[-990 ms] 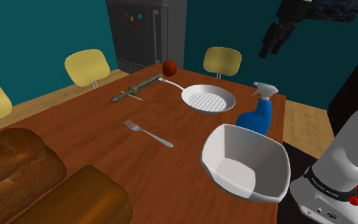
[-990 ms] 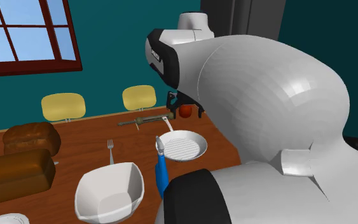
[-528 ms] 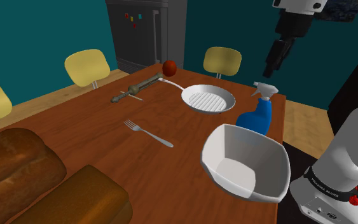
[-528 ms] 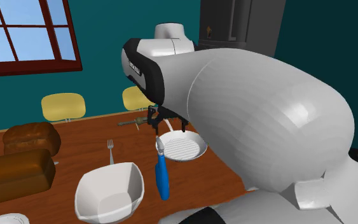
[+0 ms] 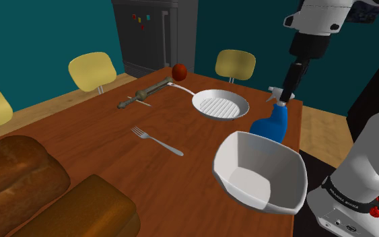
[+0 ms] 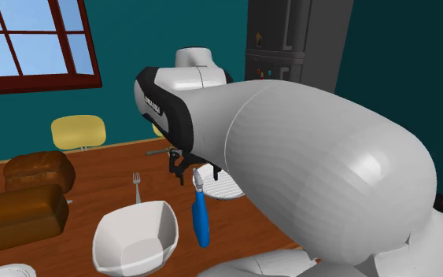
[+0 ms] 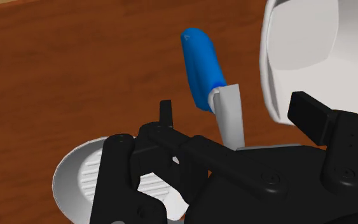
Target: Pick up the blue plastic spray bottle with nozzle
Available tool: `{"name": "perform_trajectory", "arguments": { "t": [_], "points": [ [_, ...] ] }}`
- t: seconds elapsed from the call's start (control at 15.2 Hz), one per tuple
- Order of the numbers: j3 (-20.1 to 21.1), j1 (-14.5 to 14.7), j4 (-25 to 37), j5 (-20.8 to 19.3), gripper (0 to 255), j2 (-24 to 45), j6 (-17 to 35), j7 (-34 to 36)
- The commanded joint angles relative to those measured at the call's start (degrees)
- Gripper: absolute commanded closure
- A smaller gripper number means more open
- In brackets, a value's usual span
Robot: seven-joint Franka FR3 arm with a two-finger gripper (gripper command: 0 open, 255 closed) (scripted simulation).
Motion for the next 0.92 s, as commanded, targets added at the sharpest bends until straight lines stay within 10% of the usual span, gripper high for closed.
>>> {"name": "perform_trajectory", "arguments": {
  "t": [0.0,0.2,0.26,0.86],
  "points": [
    [0.1,0.1,-1.6,0.2,0,-0.3,1.2,0.0],
    [0.3,0.2,-2.9,0.3,0,-0.6,2.3,-0.1],
    [0.3,0.1,-2.9,0.3,255,-0.5,2.4,-0.1],
    [0.3,0.2,-2.9,0.3,255,-0.6,2.3,-0.1]
  ]
}}
